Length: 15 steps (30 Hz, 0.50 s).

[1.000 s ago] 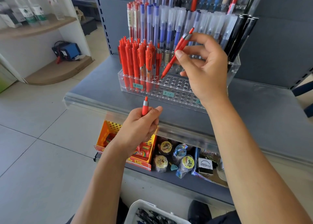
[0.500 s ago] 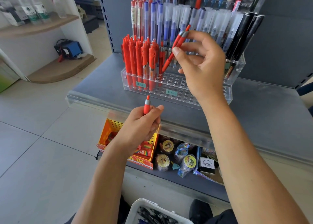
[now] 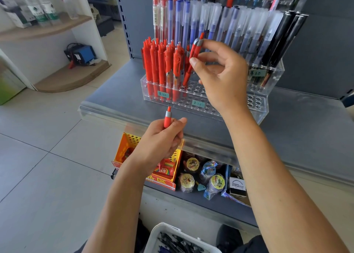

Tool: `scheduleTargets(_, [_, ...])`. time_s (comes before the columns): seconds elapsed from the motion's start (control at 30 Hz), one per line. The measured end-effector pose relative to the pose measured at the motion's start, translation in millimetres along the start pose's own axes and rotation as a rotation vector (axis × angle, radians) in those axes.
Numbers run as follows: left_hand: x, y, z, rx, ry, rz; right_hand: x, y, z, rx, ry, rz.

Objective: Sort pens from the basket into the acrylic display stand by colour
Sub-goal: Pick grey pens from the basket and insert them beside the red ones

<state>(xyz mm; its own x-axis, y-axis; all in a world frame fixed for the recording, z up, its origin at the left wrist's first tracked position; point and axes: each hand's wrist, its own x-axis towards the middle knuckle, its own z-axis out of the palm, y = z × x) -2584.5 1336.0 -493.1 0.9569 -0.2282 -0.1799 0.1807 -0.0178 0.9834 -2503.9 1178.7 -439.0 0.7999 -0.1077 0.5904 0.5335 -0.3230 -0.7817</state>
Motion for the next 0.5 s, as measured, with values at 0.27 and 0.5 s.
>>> scheduleTargets(0.27, [-1.8,1.5,-0.1,0.005,0.006,-0.006,0.6,4.4,7.2,-0.046,0.004,-0.013])
scheduleTargets(0.5, [-2.0,0.2,-3.5,-0.002,0.008,-0.010,0.7,7.3,13.3,-0.073,-0.013,-0.005])
